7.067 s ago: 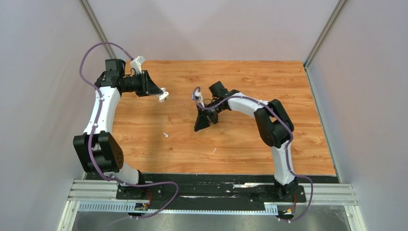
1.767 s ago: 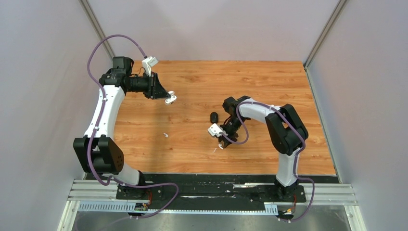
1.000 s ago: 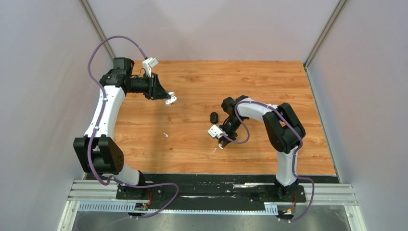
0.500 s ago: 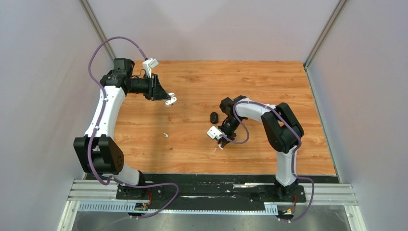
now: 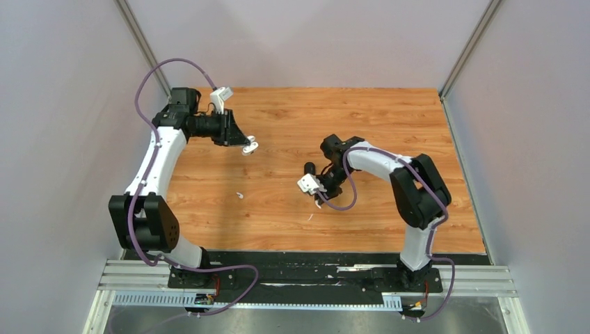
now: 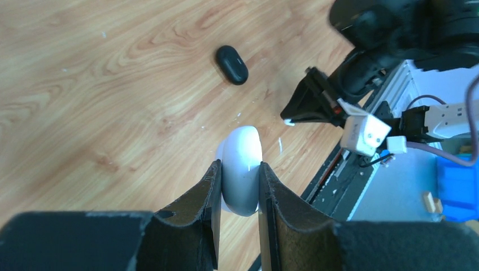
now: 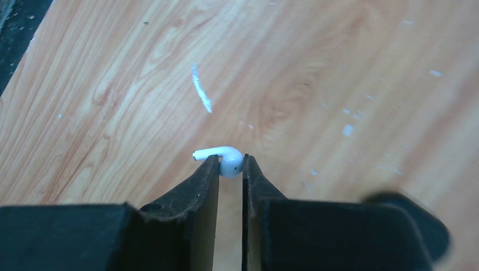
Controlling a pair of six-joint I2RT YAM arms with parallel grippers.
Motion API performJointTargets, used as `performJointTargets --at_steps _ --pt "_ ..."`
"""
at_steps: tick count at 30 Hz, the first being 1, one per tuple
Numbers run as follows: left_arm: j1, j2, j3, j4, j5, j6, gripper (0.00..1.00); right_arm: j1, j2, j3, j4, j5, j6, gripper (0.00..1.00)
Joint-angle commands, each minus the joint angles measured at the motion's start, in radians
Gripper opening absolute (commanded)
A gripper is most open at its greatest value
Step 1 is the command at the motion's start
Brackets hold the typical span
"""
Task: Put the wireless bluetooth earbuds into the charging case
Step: Pick up the earbud from the center of the board.
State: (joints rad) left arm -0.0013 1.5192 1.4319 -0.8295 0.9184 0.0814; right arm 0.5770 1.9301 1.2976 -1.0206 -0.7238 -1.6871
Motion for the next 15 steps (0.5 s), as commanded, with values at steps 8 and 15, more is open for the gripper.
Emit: performJointTargets --at_steps 8,15 --pt "-0.213 0.119 -0.037 0.420 -0.109 -0.478 0.00 -0.015 -0.546 -0.234 0.877 0.161 0.597 0.00" --pt "-0.256 0.222 0.045 0.563 -0.141 -0.579 0.00 0.073 -0.541 -0.287 1.201 0.416 0.590 0.00"
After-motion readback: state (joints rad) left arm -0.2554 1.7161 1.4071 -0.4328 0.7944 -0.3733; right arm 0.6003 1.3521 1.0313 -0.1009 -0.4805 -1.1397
